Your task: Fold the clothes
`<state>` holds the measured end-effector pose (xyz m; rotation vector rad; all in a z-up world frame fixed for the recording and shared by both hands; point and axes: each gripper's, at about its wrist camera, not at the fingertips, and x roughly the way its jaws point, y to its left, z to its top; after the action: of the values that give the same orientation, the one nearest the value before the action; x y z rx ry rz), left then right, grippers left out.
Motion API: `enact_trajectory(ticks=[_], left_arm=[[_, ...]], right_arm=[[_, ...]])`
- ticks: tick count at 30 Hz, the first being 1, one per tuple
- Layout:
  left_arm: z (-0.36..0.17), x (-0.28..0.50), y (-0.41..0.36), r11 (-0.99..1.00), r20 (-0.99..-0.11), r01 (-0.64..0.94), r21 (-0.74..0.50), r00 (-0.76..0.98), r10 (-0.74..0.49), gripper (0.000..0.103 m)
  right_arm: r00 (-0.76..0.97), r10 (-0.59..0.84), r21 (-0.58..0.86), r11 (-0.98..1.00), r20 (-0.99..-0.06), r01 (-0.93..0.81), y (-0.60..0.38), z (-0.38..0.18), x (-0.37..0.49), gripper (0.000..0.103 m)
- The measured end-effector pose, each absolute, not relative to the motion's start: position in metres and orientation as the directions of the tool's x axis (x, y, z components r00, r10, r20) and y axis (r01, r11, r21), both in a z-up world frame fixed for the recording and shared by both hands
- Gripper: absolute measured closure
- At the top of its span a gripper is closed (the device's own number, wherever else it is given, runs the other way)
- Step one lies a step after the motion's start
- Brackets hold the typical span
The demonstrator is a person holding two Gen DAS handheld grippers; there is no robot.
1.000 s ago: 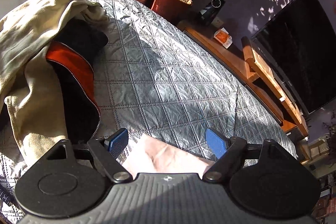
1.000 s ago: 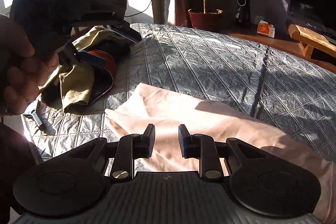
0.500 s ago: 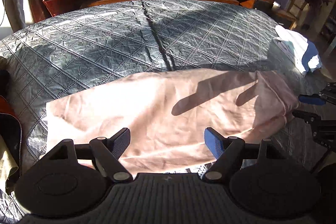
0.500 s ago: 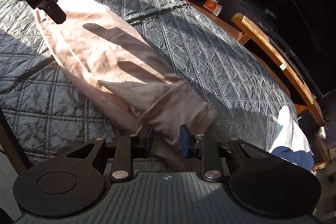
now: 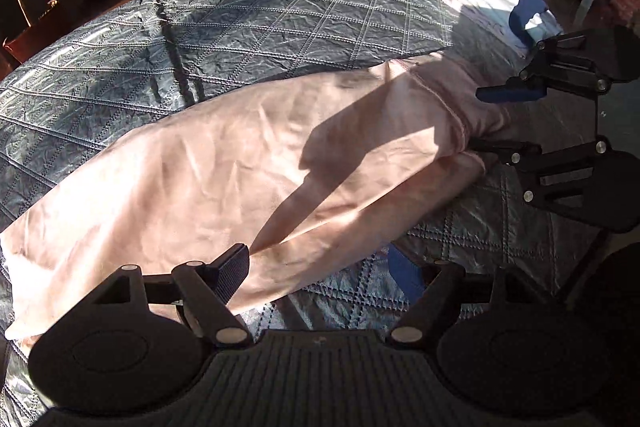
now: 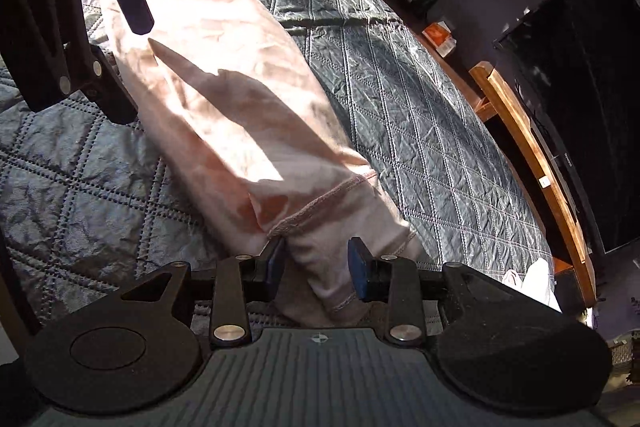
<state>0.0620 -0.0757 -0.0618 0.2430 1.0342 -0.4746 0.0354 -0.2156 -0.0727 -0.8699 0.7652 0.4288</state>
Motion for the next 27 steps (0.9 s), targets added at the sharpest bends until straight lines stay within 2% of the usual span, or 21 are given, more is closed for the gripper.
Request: enact_trajectory(ticks=[13,14,15,16,17,21,26,27], left_arm=[[-0.070,0.061,-0.086,0.866,-0.880,0.499,-0.026,0.400,-0.257,0.028],[-0.071,0.062,-0.087,0.865,-0.881,0.501,-0.024,0.399,-0.256,0.028],[-0.071,0.062,-0.088,0.864,-0.882,0.503,-0.023,0.397,-0.255,0.028],[-0.072,0.062,-0.088,0.862,-0.883,0.507,-0.019,0.396,-0.253,0.027],[-0.073,0.061,-0.089,0.859,-0.884,0.512,-0.014,0.394,-0.250,0.026],[-0.076,0.059,-0.094,0.848,-0.886,0.531,0.009,0.397,-0.239,0.022],[-0.077,0.059,-0.095,0.847,-0.886,0.532,0.005,0.394,-0.243,0.020],[-0.077,0.059,-0.095,0.847,-0.886,0.531,0.003,0.394,-0.244,0.018]], right_arm=[[0.637,0.056,-0.530,0.501,-0.769,-0.684,-0.209,-0.075,0.029,0.060],[0.640,0.065,-0.532,0.495,-0.766,-0.687,-0.208,-0.075,0.028,0.055],[0.645,0.071,-0.536,0.491,-0.761,-0.687,-0.207,-0.074,0.028,0.044],[0.645,0.075,-0.536,0.487,-0.760,-0.689,-0.207,-0.075,0.028,0.039],[0.640,0.077,-0.533,0.482,-0.765,-0.695,-0.206,-0.076,0.029,0.038],[0.645,0.078,-0.538,0.482,-0.760,-0.692,-0.203,-0.082,0.033,0.046],[0.651,0.083,-0.535,0.498,-0.754,-0.683,-0.205,-0.084,0.036,0.050],[0.653,0.087,-0.536,0.494,-0.752,-0.684,-0.204,-0.085,0.036,0.055]])
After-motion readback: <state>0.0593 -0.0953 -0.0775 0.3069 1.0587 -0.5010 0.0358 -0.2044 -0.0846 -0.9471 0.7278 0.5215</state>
